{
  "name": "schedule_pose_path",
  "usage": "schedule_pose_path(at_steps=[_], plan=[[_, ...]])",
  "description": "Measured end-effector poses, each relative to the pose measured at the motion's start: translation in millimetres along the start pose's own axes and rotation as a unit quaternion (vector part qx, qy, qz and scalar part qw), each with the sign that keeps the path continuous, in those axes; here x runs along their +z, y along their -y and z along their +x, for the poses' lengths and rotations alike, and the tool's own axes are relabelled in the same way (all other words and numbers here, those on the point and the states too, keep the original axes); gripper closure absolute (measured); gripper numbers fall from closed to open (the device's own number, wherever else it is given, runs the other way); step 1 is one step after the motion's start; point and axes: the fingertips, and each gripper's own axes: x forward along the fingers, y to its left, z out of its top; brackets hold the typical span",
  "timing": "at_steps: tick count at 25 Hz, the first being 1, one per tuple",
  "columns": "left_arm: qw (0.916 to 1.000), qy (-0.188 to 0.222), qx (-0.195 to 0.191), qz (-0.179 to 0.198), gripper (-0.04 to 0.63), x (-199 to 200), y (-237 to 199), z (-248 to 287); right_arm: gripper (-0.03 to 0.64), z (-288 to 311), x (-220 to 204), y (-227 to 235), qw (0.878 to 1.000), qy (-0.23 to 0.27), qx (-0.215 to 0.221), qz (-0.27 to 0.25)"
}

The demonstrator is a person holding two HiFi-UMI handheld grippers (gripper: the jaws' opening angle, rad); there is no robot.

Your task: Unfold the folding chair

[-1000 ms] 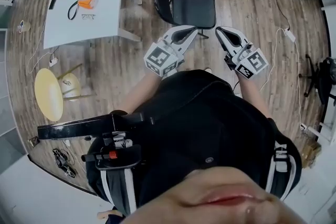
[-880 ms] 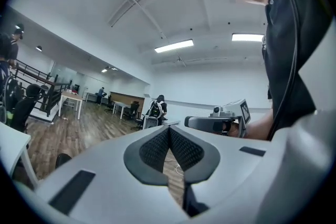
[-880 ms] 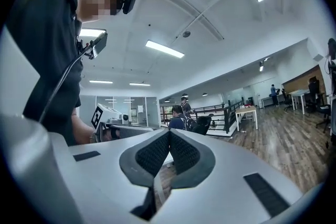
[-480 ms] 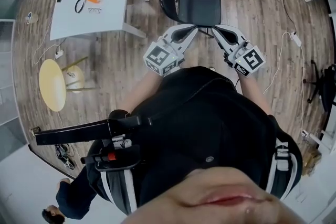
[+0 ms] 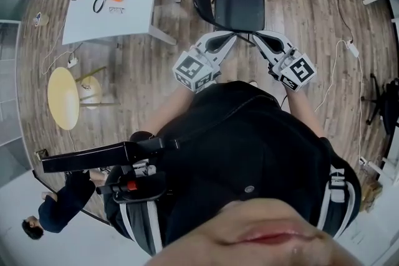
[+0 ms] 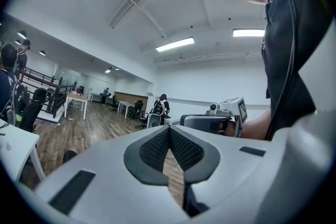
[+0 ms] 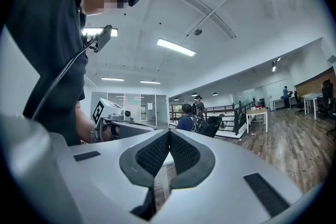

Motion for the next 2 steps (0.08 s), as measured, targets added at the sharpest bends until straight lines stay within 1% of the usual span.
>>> schedule_pose_path(at_steps=[2], plan=[[1.0, -0.003, -0.002, 0.001, 0.591, -4.1, 3.5, -0.1, 0.609, -3.1, -5.0, -1.8, 1.0, -0.005, 0.001, 0.003]])
